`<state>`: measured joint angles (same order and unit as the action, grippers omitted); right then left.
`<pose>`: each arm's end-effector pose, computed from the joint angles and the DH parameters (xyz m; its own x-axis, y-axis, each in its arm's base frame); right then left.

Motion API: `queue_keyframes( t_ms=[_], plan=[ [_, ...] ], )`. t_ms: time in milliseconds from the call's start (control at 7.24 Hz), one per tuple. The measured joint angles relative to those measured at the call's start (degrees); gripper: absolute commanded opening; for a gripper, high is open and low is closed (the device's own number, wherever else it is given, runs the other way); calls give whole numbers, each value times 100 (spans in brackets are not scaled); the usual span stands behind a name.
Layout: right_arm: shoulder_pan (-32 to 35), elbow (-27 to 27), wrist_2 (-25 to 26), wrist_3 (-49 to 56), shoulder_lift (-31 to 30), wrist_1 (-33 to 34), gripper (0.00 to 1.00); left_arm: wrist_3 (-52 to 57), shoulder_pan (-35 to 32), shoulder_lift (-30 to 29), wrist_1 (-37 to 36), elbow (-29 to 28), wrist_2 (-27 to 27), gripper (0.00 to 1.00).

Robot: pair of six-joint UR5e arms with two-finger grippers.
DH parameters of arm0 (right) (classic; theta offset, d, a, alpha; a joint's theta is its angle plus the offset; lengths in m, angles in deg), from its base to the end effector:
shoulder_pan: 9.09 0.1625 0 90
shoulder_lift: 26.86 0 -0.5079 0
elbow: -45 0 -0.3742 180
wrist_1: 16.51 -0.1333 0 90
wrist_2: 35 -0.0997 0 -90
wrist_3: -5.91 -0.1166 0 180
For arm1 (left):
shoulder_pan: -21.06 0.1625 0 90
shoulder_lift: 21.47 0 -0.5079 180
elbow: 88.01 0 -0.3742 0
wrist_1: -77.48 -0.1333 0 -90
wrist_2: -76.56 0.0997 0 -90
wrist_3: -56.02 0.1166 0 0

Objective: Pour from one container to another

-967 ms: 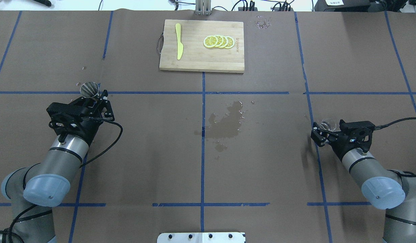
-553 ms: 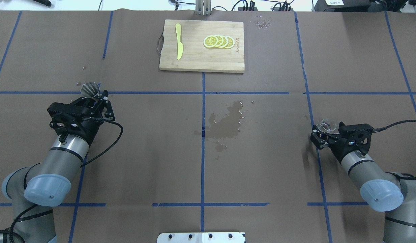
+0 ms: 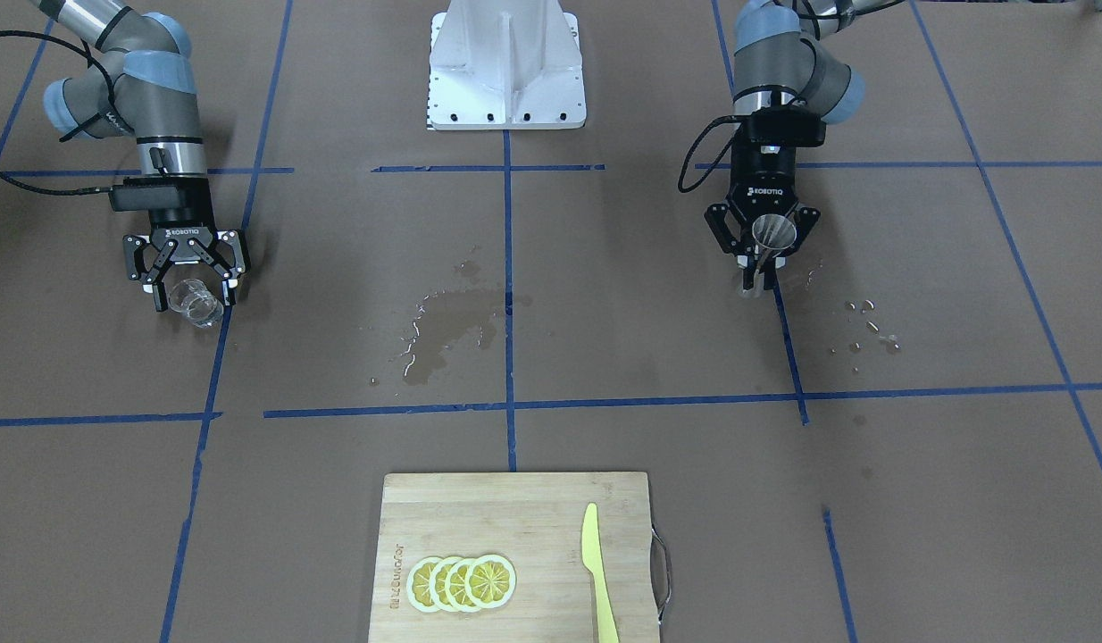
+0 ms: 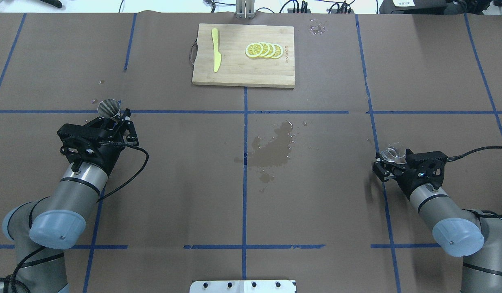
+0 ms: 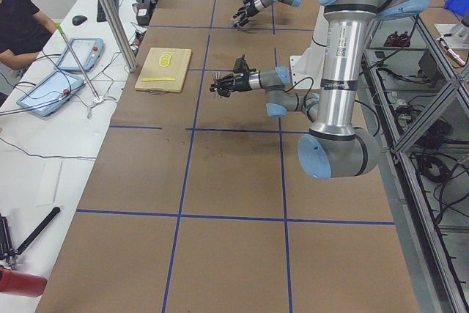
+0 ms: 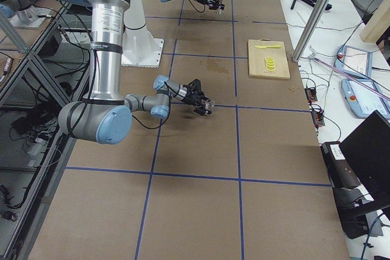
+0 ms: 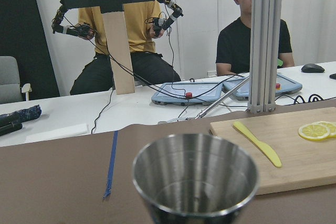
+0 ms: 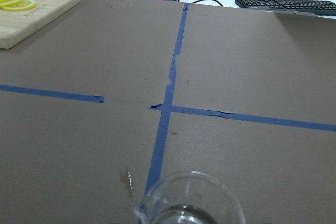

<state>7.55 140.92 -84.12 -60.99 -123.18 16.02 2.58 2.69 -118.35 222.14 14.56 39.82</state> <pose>-0.3678 -0.3287 0.6342 0.7705 -0.0793 0.6325 -0.4789 0.5827 0.6566 0.4107 -0.3753 0.4653 0.7567 0.1242 -0.6418 0.5842 0.3123 0.7491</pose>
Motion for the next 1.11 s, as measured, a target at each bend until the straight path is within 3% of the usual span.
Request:
queue_keyframes(
  t_ms=[276,553,829,1105],
  plan=[
    [-3,-47,-9,9,96,6,91,-6,0,-7,0,0,0,0],
    [7,-91,-16,17,102,1,78,-8,0,-13,0,1,2,0],
    [13,-98,-17,19,99,-1,38,-9,0,-14,0,10,8,0],
    [14,-99,-21,38,99,-2,5,-11,0,-21,0,11,15,0]
  ],
)
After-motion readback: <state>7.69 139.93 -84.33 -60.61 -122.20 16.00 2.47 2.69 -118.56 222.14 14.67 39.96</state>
